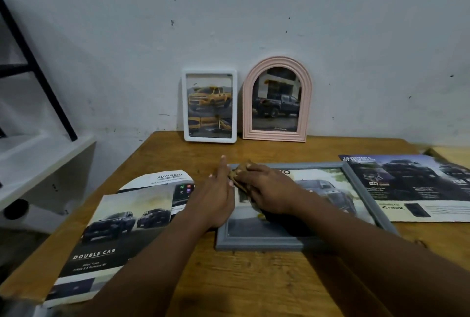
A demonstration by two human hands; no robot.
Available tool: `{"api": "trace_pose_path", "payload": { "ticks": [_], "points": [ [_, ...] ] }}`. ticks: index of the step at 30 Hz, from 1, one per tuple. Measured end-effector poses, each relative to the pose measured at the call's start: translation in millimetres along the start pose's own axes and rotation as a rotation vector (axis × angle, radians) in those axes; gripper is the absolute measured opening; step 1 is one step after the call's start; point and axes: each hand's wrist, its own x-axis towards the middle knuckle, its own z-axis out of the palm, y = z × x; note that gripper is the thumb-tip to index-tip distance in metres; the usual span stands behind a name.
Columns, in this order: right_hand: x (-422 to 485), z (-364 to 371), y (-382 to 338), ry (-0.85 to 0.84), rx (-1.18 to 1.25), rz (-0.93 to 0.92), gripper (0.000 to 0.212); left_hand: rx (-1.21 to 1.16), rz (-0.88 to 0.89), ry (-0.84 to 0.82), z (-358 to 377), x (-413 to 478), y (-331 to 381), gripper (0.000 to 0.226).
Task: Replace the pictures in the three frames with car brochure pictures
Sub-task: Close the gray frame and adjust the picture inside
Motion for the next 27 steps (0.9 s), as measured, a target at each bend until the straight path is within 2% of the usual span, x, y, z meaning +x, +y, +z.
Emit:
{"api": "trace_pose_path", "payload": {
  "ticks": [6, 9, 11, 14, 19, 27],
  "points": [
    [-9.2, -7.8, 9.1, 0.077, -0.225, 0.053, 0.038, 0.138, -0.044, -0.036, -2.2, -1.1, 10.3, 0.07],
    [-6.6, -4.4, 4.8, 0.115, -0.139, -0.057, 0.036, 0.157, -0.049, -0.047, -2.1, -1.9, 11.7, 0.07],
    [-6.1, 1.5, 4.6, 0.046, 0.0, -0.107, 0.039, 0.161, -0.051, -0.041, -1.9, -1.9, 11.3, 0.07],
    [-13.1, -0.3, 14.8, -0.056, 0.137, -0.044, 0.043, 0.169, -0.06, -0.05, -1.9, -0.6, 11.0, 0.071],
    [-33.3, -9.5, 34.0, -0.112, 0.082, 0.049, 0.046, 0.191, -0.073, -0.056, -3.9, -1.4, 14.9, 0.072],
    [-53.5, -10.5, 38.1, -0.161, -0.07, 0.273, 0.062, 0.22, -0.053, -0.051, -9.1, -5.8, 26.5, 0.069]
  ]
}}
